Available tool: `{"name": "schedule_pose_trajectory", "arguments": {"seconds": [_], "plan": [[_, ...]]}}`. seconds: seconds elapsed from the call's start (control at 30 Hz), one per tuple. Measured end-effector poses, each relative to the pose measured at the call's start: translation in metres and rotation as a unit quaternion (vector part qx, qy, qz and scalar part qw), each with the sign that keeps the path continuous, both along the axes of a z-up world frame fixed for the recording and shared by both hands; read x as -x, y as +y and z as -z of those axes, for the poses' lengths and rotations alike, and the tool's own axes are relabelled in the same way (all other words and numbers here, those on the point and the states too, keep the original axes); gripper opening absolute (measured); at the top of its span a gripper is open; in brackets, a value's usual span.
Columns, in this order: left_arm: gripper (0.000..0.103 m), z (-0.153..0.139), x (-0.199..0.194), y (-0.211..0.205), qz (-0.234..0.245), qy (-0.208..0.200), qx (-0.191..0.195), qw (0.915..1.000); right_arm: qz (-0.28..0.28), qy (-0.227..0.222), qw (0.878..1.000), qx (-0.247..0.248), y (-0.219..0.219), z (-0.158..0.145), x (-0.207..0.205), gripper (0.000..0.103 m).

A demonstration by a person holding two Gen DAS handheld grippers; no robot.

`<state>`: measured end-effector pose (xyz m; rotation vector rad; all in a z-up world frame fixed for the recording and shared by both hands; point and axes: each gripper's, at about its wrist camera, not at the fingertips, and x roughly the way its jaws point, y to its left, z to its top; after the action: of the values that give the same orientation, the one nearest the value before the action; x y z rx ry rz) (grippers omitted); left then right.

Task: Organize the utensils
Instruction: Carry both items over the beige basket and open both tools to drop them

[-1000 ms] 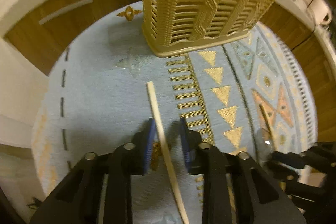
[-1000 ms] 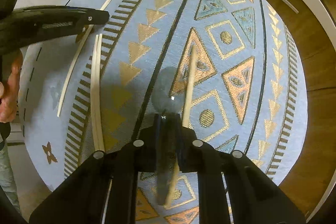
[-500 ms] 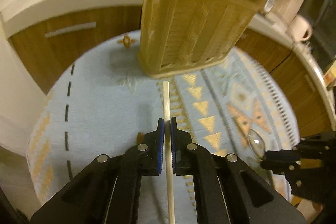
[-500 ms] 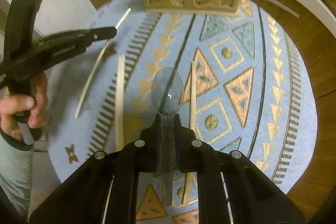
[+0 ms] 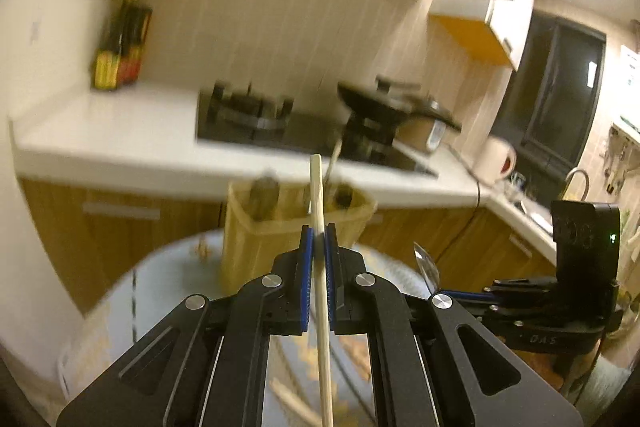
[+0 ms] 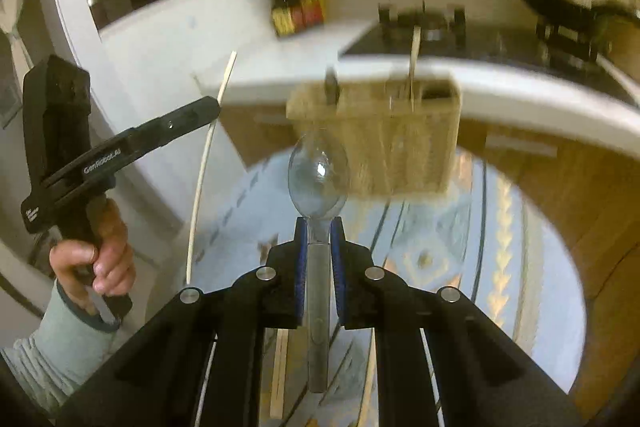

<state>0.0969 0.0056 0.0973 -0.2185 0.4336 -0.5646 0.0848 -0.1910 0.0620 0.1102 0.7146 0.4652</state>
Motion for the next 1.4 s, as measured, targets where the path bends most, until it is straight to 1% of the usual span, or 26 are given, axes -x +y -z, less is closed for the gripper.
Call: {"name": "schedule_pose_trajectory", "arguments": {"seconds": [0.07,0.17,0.27,0.37,0.5,0.6,0.7,0.8,0.93,1.07,1.17,1.3,1.4], "plan": [[0.004,-0.012,-0.005,-0.003,-0.008,-0.023,0.005,0.9997,0.011,-0.034,0.999,0.001,-0.002,-0.015,-0.009,0.01],[0.004,-0.028,-0.013,-0.005,-0.028,-0.052,0.013,0.9982,0.026,-0.075,0.997,-0.011,-0.007,-0.034,-0.026,0.01],[0.004,-0.042,-0.023,-0.005,-0.051,-0.077,0.028,0.9953,0.053,-0.122,0.991,-0.023,-0.013,-0.053,-0.048,0.01],[0.004,-0.048,-0.041,-0.006,-0.071,-0.095,0.042,0.9921,0.075,-0.159,0.984,-0.035,-0.014,-0.072,-0.055,0.01],[0.004,-0.048,-0.066,-0.006,-0.1,-0.11,0.062,0.987,0.109,-0.217,0.969,-0.05,-0.013,-0.081,-0.076,0.01],[0.004,-0.046,-0.078,-0.007,-0.123,-0.126,0.076,0.9814,0.125,-0.242,0.961,-0.055,-0.009,-0.078,-0.092,0.01],[0.004,-0.04,-0.085,-0.014,-0.151,-0.149,0.067,0.9749,0.133,-0.252,0.957,-0.051,-0.003,-0.067,-0.111,0.01],[0.004,-0.029,-0.093,-0.022,-0.162,-0.161,0.056,0.9719,0.137,-0.252,0.957,-0.039,0.004,-0.052,-0.13,0.01],[0.004,-0.018,-0.101,-0.029,-0.178,-0.177,0.034,0.9674,0.142,-0.24,0.96,-0.035,0.006,-0.03,-0.147,0.01],[0.004,-0.01,-0.105,-0.032,-0.185,-0.188,0.016,0.9644,0.144,-0.228,0.962,-0.037,0.004,-0.015,-0.155,0.01],[0.004,-0.005,-0.109,-0.032,-0.182,-0.183,0.014,0.966,0.143,-0.215,0.965,-0.042,0.003,-0.006,-0.158,0.01],[0.005,0.001,-0.108,-0.03,-0.181,-0.179,0.015,0.9669,0.147,-0.214,0.965,-0.037,0.003,0.0,-0.15,0.01],[0.006,0.003,-0.104,-0.027,-0.168,-0.165,0.016,0.9718,0.145,-0.206,0.967,-0.035,-0.001,0.002,-0.141,0.011]]}}
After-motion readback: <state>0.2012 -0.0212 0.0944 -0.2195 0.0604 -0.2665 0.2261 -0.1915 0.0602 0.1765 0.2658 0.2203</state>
